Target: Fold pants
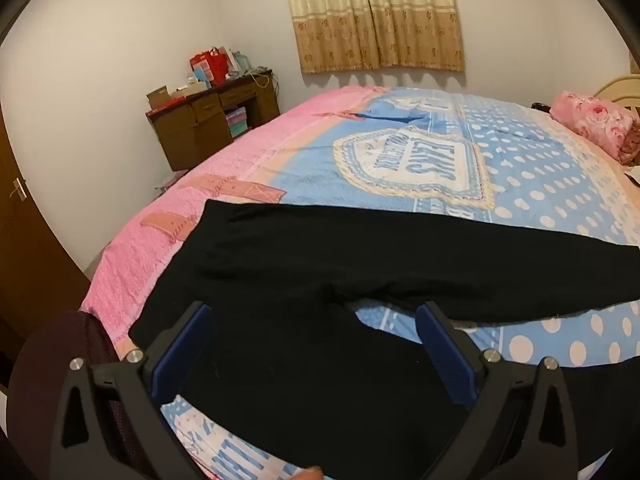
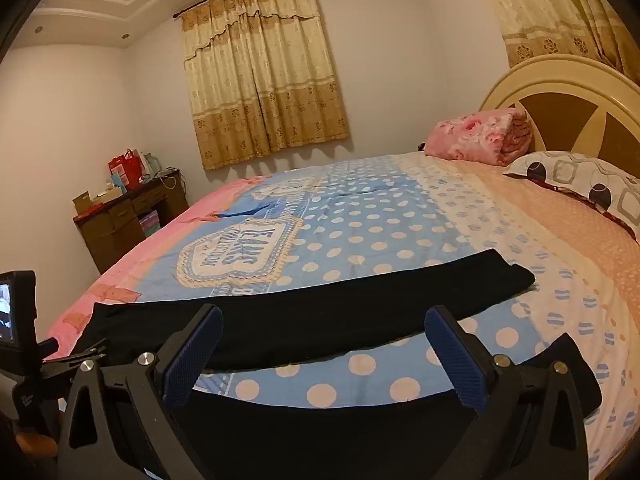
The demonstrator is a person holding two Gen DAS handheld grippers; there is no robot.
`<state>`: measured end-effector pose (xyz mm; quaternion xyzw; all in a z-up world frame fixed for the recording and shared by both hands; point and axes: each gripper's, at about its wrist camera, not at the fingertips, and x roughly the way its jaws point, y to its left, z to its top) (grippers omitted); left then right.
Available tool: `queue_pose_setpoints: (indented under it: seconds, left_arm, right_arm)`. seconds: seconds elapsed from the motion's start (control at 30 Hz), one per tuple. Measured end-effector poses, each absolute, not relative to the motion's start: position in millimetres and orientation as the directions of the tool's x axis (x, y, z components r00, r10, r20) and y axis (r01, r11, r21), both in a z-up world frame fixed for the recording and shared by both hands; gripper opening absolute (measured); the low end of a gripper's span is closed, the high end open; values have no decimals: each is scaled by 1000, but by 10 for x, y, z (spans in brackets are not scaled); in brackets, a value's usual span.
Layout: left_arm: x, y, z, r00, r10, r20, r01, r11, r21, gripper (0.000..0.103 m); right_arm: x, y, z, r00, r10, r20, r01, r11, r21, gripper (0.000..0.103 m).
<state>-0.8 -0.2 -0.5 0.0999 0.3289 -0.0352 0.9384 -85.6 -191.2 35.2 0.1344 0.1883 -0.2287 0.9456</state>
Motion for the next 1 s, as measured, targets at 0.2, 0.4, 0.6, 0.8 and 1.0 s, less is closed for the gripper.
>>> queue_pose_setpoints:
  seconds: [0.2, 0.4, 0.6, 0.8, 1.0]
  left_arm:
    - [-32, 69, -121, 767, -13, -641, 142, 978, 150, 103]
    - [1, 35, -99, 760, -2, -650, 138, 978, 159, 103]
    - [5, 46, -63, 751, -1, -661, 135, 979, 152, 103]
    - [0, 65, -77, 750, -2, -662, 137, 979, 152, 103]
    - [-15, 47, -74, 750, 1, -661, 134, 979, 155, 103]
  right_arm:
    - [-886, -1924, 317, 818, -380, -432, 490, 854, 176, 102]
    - [-796, -1942, 225, 789, -383, -480, 508, 847, 159, 102]
    - [-799, -1956, 268, 788, -380, -484, 509, 844, 168, 102]
    - [-798, -1950, 280, 788, -375, -488, 507, 845, 170, 102]
    - [-794, -1946, 279, 788, -375, -488, 507, 845, 168, 102]
